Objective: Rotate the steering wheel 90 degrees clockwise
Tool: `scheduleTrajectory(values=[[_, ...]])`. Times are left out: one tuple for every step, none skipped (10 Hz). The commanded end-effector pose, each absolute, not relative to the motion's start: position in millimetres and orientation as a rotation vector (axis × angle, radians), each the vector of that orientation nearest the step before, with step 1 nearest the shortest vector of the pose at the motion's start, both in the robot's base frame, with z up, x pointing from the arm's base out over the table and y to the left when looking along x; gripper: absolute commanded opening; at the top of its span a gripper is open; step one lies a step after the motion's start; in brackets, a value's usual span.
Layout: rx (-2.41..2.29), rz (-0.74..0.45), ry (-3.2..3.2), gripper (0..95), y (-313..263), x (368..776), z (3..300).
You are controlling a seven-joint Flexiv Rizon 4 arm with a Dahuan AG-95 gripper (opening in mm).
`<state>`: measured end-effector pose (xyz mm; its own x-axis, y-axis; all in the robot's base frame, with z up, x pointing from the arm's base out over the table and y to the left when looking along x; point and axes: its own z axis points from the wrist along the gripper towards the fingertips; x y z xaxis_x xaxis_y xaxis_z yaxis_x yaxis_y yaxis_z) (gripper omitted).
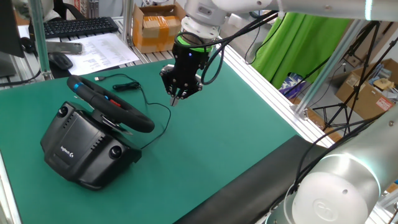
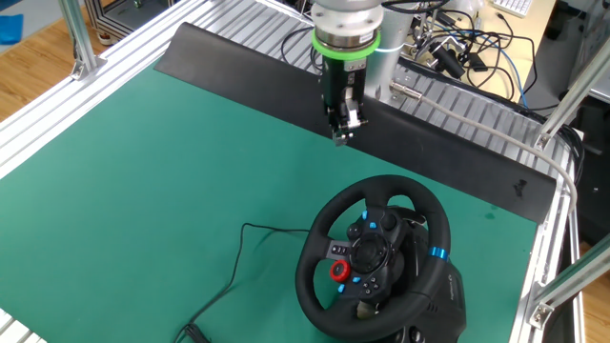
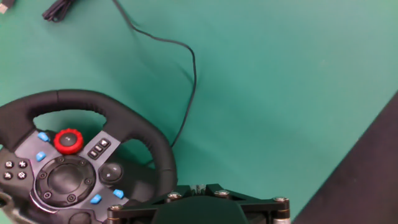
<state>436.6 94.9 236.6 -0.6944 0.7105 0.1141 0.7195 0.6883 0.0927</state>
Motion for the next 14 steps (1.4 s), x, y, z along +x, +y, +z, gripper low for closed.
scheduleTrajectory(values=[[-1.199, -0.211, -2.817, 0.0, 100.6, 432.9, 234.6], [-1.206, -0.202, -2.819, 0.0, 104.8, 430.2, 234.6], [-1.207, -0.194, -2.823, 0.0, 111.3, 424.6, 236.0], [-1.205, -0.195, -2.824, 0.0, 113.3, 422.8, 236.5], [-1.202, -0.195, -2.828, 0.0, 113.3, 422.8, 236.5], [-1.196, -0.186, -2.838, 0.0, 113.3, 422.8, 236.5], [-1.169, -0.130, -2.872, 0.0, 113.3, 422.8, 236.5], [-1.115, -0.097, -2.904, 0.0, 113.3, 422.8, 236.5], [-1.047, -0.104, -2.924, 0.0, 113.3, 422.8, 236.5], [-0.989, -0.104, -2.943, 0.0, 113.3, 422.8, 236.5], [-0.903, -0.109, -2.972, 0.0, 113.3, 422.8, 236.5], [-0.836, -0.108, -2.985, 0.0, 113.3, 422.8, 236.5], [-0.766, -0.112, -2.991, 0.0, 113.3, 422.8, 236.5], [-0.720, -0.131, -2.994, 0.0, 113.3, 422.8, 236.5]])
